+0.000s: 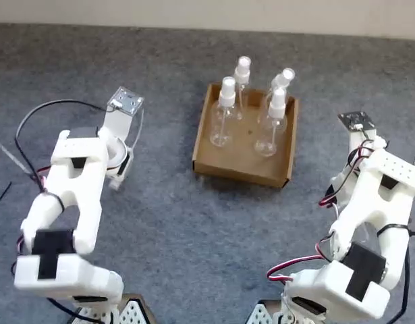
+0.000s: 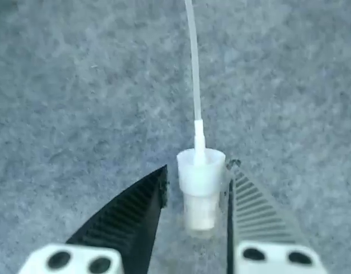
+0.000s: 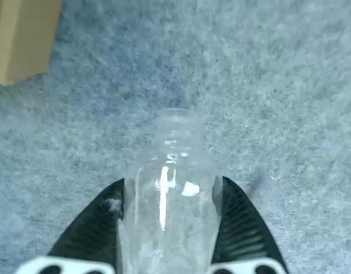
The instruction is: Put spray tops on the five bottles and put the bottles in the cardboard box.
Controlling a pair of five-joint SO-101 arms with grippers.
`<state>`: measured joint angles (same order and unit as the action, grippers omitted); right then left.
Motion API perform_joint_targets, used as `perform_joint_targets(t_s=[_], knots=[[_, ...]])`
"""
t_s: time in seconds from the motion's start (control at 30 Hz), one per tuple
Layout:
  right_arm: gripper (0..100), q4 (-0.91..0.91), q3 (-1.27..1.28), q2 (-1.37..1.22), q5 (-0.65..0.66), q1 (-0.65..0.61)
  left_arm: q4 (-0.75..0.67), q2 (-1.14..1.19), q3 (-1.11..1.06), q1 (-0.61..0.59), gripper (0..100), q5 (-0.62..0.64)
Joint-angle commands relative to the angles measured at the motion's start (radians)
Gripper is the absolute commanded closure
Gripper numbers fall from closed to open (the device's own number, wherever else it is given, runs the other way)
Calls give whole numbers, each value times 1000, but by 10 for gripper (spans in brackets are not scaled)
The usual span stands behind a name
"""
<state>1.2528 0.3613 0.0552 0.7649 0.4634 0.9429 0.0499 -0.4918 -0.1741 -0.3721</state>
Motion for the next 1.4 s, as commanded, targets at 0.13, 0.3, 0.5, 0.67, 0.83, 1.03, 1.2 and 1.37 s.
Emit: perform_joint_targets(t_s=[0.13,0.3,0.5,0.67,0.83,1.03,1.2,1.37], knots=[[995,-19,-7,7,8,4,-23,128,97,28,896,-78],[995,-53,-7,10,5,4,147,97,173,59,965,-446],[995,-53,-10,12,5,4,411,68,303,-44,965,-950],[995,-53,-12,13,5,4,456,79,306,-119,963,-1214],[995,-51,-13,13,5,4,354,73,226,-127,835,-1171],[995,-51,-13,13,9,5,330,47,280,-127,814,-775],[995,-53,-13,13,9,4,417,8,325,-125,842,-408],[995,-53,-10,13,9,4,417,5,325,-120,849,-471]])
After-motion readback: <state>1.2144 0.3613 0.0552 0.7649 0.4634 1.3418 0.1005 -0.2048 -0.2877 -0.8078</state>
